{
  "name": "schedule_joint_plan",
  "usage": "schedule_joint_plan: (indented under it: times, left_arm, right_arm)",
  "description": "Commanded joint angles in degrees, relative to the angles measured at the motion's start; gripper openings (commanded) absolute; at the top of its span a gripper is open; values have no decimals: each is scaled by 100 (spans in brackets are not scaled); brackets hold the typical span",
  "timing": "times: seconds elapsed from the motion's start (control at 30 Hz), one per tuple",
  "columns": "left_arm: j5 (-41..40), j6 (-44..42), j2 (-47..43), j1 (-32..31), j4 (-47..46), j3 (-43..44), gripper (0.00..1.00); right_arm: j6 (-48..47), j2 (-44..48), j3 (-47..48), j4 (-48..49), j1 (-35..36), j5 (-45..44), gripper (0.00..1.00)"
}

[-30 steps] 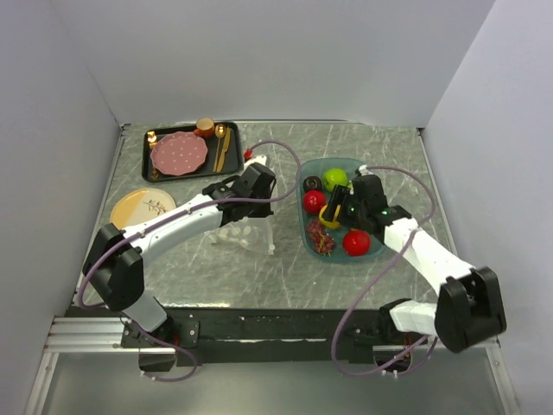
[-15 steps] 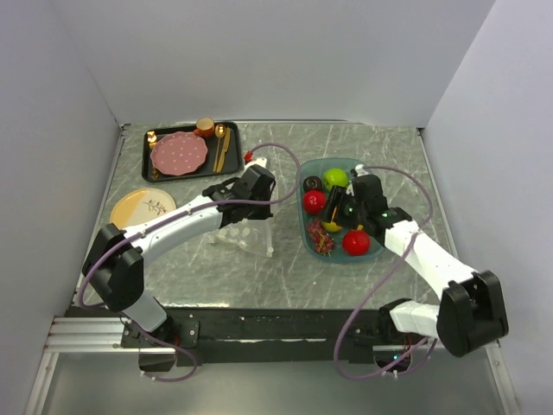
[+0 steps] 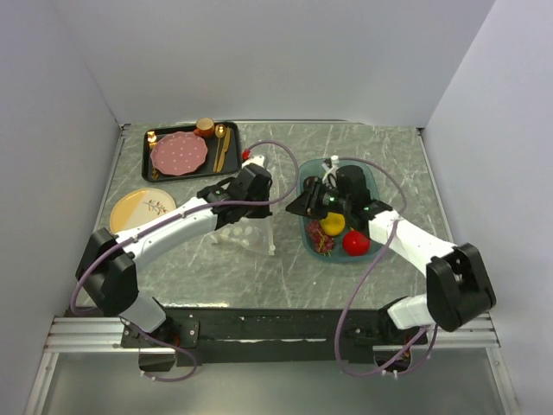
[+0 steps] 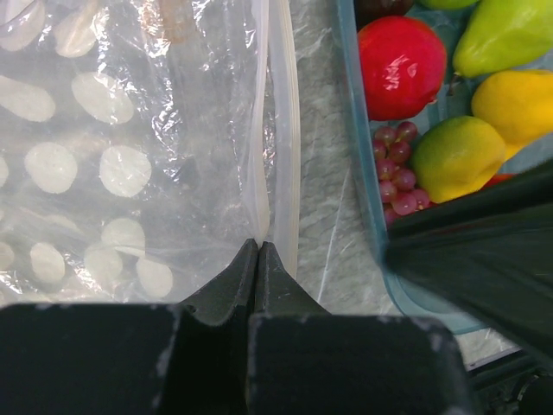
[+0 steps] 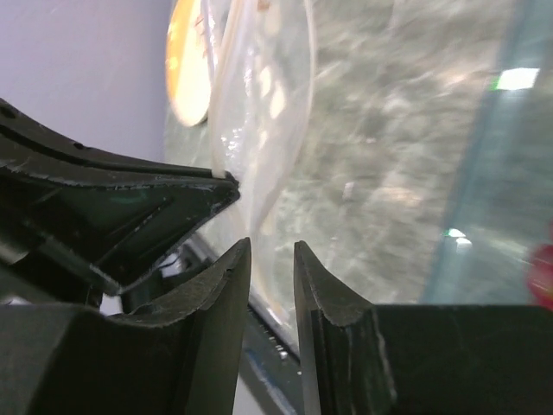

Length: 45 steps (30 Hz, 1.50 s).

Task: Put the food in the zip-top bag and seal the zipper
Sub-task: Open the zipper of the food storage bag.

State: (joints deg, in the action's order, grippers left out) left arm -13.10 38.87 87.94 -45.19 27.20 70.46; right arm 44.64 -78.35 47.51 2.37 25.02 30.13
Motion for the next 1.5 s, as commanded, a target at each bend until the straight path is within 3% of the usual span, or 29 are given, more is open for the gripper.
schedule_joint_plan:
  times: [0.0, 0.17, 0.37, 0.8, 1.0, 1.2, 1.47]
  left_arm:
    - [89, 77, -234, 19, -207, -6, 1]
    - [98, 77, -198, 19, -207, -32, 1]
    - [124, 15, -242, 19, -329, -76, 1]
    - [185, -108, -453, 19, -452, -120, 1]
    - [54, -99, -383, 19, -382, -15, 1]
    - [-403, -29, -453, 19, -215, 91, 1]
    - [-413, 33, -550, 19, -162, 12, 1]
  right_arm:
    - [483, -241, 365, 1018, 232, 441, 34]
    - [756, -532, 461, 1406, 302, 591, 34]
    - [563, -980, 813, 1046, 408, 503, 34]
    - [642, -1587, 725, 1441, 592, 599, 33]
    - [397, -1702, 945, 897, 812, 441, 34]
    - [563, -1640, 602, 1185, 812, 301, 34]
    - [985, -1438, 233, 2038, 716, 335, 35]
